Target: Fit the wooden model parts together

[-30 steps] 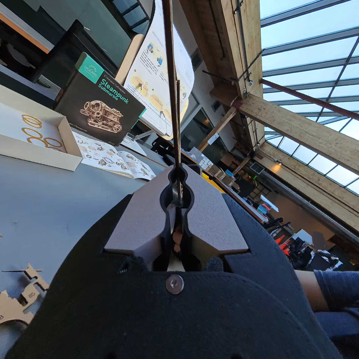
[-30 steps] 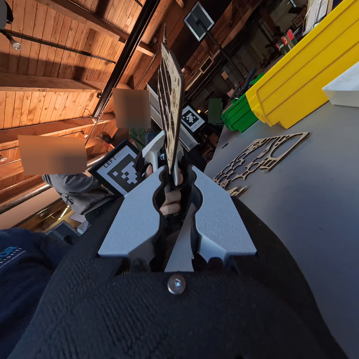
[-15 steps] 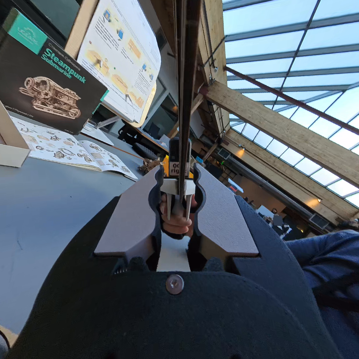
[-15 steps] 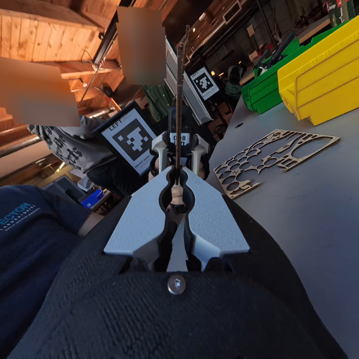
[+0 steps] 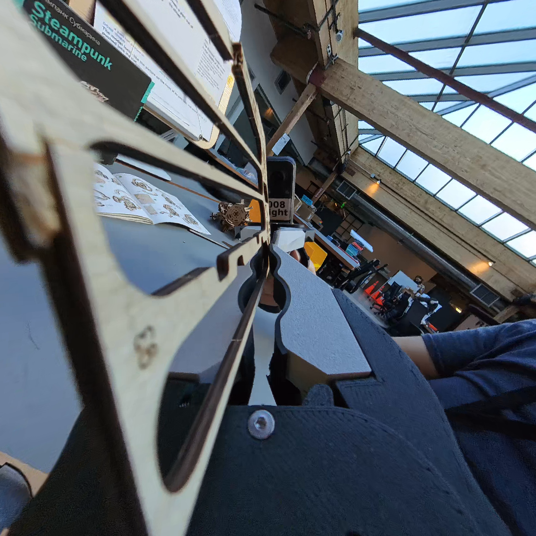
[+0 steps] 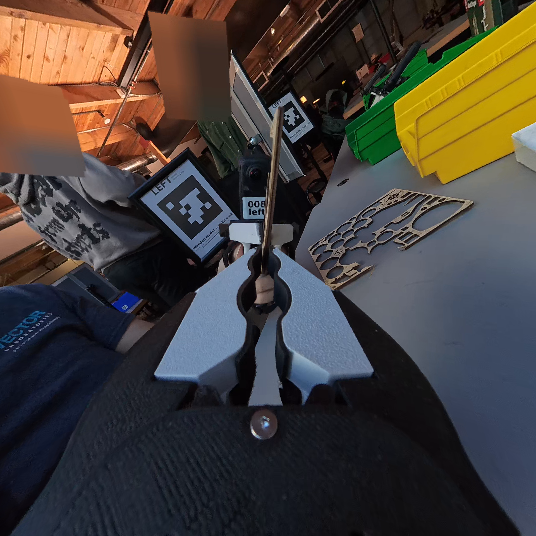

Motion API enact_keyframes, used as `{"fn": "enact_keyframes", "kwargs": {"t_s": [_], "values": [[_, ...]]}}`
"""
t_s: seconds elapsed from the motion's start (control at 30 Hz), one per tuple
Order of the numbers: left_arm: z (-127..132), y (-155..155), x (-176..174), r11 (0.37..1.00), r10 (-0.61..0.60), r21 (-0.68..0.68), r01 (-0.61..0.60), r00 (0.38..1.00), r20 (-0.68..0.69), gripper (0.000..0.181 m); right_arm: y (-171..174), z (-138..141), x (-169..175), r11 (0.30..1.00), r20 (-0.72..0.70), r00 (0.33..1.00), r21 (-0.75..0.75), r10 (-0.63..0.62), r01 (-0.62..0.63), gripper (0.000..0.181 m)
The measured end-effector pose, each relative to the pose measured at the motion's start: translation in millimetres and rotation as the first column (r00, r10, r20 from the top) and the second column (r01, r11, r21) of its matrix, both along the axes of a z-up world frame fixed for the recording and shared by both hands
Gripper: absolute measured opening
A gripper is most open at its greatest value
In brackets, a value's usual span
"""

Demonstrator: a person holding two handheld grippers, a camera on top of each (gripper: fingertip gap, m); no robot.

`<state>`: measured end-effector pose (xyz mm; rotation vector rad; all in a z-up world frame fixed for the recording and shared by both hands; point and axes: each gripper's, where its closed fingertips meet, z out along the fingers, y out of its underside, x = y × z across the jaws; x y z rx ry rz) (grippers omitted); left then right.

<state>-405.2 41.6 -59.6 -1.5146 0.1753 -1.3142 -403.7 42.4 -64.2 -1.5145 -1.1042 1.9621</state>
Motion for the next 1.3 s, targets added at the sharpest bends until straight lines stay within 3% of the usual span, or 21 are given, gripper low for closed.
{"fn": "enact_keyframes", "kwargs": {"t_s": [0.13,0.37,0.43,0.67,0.83,1.3], "values": [[1,11,-12,0.996,0.093,-0.016,-0.092,0.991,0.094,0.000,11,4,-2,0.996,-0.042,0.997,-0.067,-0.064,0.061,0.014],[-4,16,-9,0.992,0.125,-0.022,-0.123,0.989,0.084,0.000,18,-5,-9,0.984,-0.030,0.991,-0.128,-0.129,0.125,0.013],[-7,17,-7,0.992,0.126,-0.023,-0.124,0.990,0.065,0.000,15,-10,-10,0.988,-0.005,0.994,-0.107,-0.111,0.110,0.004],[-21,15,-8,0.992,0.121,-0.046,-0.119,0.992,0.037,0.001,12,-26,-13,0.992,0.060,0.995,-0.093,-0.080,0.085,0.003],[-37,11,-13,0.990,0.104,-0.103,-0.094,0.990,0.090,0.002,7,-41,-17,0.991,0.094,0.995,-0.129,-0.029,0.041,0.002],[-46,13,-14,0.988,0.103,-0.118,-0.098,0.994,0.038,0.000,8,-49,-19,0.986,0.084,0.996,-0.168,-0.005,0.019,0.002]]}}
